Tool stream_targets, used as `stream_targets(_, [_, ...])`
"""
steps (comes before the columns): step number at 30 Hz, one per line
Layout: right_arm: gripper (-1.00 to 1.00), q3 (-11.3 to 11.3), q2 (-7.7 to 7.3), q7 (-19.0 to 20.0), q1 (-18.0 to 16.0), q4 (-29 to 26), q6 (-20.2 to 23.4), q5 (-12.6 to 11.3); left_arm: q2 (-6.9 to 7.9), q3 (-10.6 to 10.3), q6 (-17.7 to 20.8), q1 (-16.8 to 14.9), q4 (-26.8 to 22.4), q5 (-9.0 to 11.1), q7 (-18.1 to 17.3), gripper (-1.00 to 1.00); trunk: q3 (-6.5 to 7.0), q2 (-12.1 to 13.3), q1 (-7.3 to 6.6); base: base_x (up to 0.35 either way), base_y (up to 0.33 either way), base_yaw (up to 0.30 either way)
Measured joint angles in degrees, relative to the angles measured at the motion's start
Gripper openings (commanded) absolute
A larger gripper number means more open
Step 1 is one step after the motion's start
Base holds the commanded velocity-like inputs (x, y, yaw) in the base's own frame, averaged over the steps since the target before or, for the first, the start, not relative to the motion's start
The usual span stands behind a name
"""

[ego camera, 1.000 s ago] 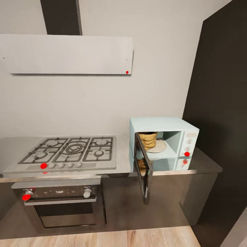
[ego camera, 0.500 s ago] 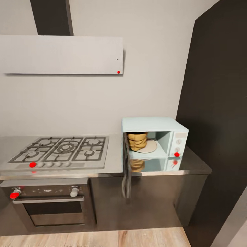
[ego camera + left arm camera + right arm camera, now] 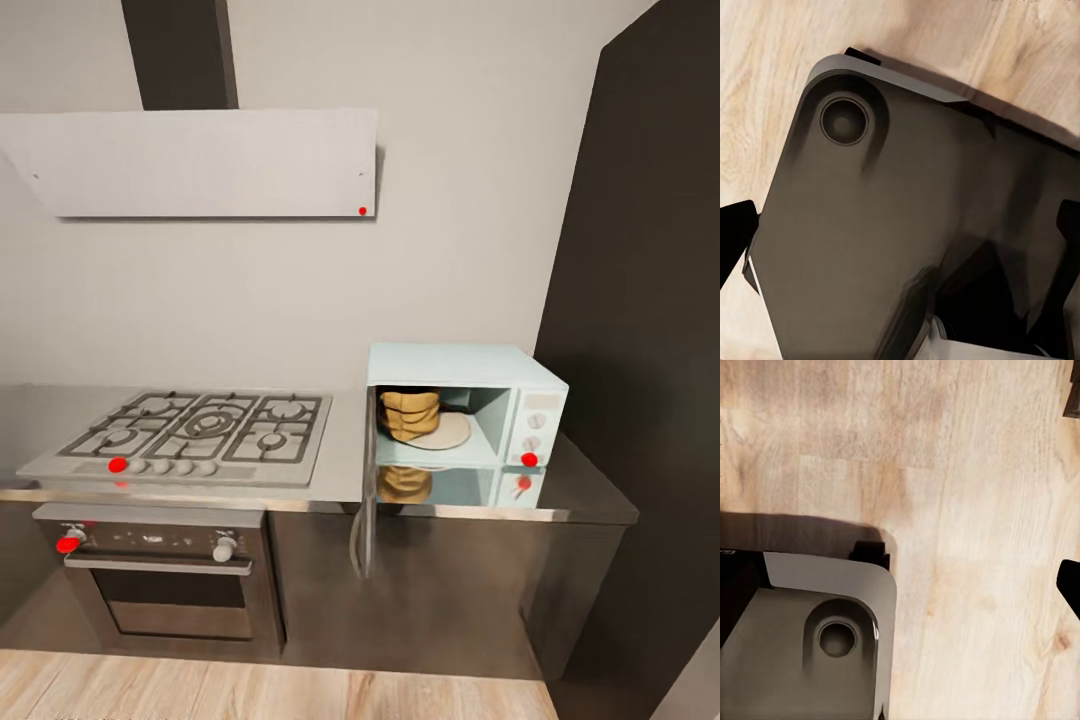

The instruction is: In the kitchen, take the popcorn bag from the countertop, put it into the microwave, and heat it until the popcorn is cooked so the cooked popcorn ends up inside the bag.

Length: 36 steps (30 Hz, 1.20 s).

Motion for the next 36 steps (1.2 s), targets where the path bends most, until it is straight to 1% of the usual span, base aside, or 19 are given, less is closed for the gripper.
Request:
stream_targets(4, [1.00, -0.1, -0.26, 0.0, 0.0, 0.0, -0.2, 0.0, 0.00, 0.0, 0.0, 0.0, 0.0, 0.0, 0.0, 1.00, 0.00, 0.0, 0.00, 0.000, -0.001, 0.005])
stream_targets(12, [1.00, 0.0, -0.02, 0.0, 0.0, 0.0, 0.1, 0.0, 0.06, -0.1, 0.0, 0.0, -0.1, -0.1, -0.1, 1.00, 0.00, 0.0, 0.00, 0.000, 0.000, 0.000])
stream_targets(17, [1.00, 0.0, 0.08, -0.5, 0.0, 0.0, 0.2, 0.0, 0.59, -0.2, 0.0, 0.0, -0.8, -0.3, 0.0, 1.00, 0.00, 0.0, 0.00, 0.000, 0.000, 0.000])
stream_targets(18, [1.00, 0.0, 0.08, -0.8, 0.0, 0.0, 0.3, 0.0, 0.77, -0.2, 0.1, 0.0, -1.9, -0.4, 0.0, 1.00, 0.00, 0.0, 0.00, 0.000, 0.000, 0.000])
stream_targets(21, [1.00, 0.0, 0.09, -1.1, 0.0, 0.0, 0.3, 0.0, 1.10, -0.3, 1.0, 0.0, -7.7, -0.5, -0.1, 1.00, 0.00, 0.0, 0.00, 0.000, 0.000, 0.000])
stream_targets(23, [1.00, 0.0, 0.09, -1.1, 0.0, 0.0, 0.3, 0.0, 1.49, -0.3, 3.0, 0.0, -11.8, -0.7, -0.1, 1.00, 0.01, 0.0, 0.00, 0.000, 0.000, 0.000])
stream_targets(24, [1.00, 0.0, 0.10, -1.1, 0.0, 0.0, 0.3, 0.0, 1.68, -0.4, 5.3, 0.0, -15.3, -0.8, 0.1, 1.00, 0.01, 0.0, 0.00, 0.000, 0.000, 0.000])
stream_targets(25, [1.00, 0.1, 0.13, -1.2, 0.0, 0.0, 0.2, 0.0, 1.81, -0.4, 6.9, 0.0, -17.7, -0.9, 0.1, 1.00, 0.01, 0.0, 0.00, 0.000, 0.000, 0.000])
stream_targets(27, [1.00, 0.1, 0.11, -1.2, 0.0, 0.0, -0.1, 0.1, 2.73, -0.4, 10.4, 0.0, -24.1, -1.2, 0.3, 1.00, 0.01, 0.0, 0.00, 0.000, 0.000, 0.000])
stream_targets(28, [1.00, 0.1, 0.11, -1.2, 0.0, 0.0, -0.2, 0.1, 3.74, -0.3, 13.0, -0.1, -29.8, -1.3, 0.3, 1.00, 0.02, 0.0, 0.00, 0.000, 0.000, 0.000])
stream_targets(29, [1.00, 0.1, 0.13, -1.3, 0.0, 0.0, -0.3, 0.1, 4.03, -0.4, 13.7, 0.0, -31.9, -1.4, 0.3, 1.00, 0.01, 0.0, 0.00, 0.000, 0.000, 0.000])
stream_targets(30, [1.00, 0.1, 0.14, -1.4, 0.0, 0.0, -0.3, 0.1, 4.60, -0.4, 15.2, -0.1, -35.0, -1.4, 0.3, 1.00, 0.01, 0.0, 0.00, 0.000, 0.000, 0.000])
stream_targets(31, [1.00, 0.1, 0.13, -1.4, 0.0, 0.0, -0.3, 0.2, 5.21, -0.4, 16.9, -0.1, -38.2, -1.5, 0.3, 1.00, 0.01, 0.0, 0.00, 0.000, 0.000, 0.000])
stream_targets(32, [1.00, 0.1, 0.09, -1.5, 0.0, 0.0, -0.3, 0.1, 6.18, -0.3, 19.7, -0.3, -42.5, -1.4, 0.2, 1.00, 0.02, 0.0, 0.00, 0.000, 0.000, 0.000])
stream_targets(34, [1.00, 0.1, 0.01, -1.5, 0.0, 0.0, -0.4, 0.1, 7.17, -0.3, 23.9, -1.2, -47.8, -1.4, 0.0, 1.00, 0.02, 0.0, 0.00, 0.000, 0.000, 0.000])
stream_targets(36, [1.00, 0.1, -0.09, -1.6, 0.0, 0.0, -0.5, 0.2, 7.60, -0.3, 27.9, -3.2, -52.6, -1.2, -0.1, 1.00, 0.03, 0.0, 0.00, 0.000, 0.000, 0.000])
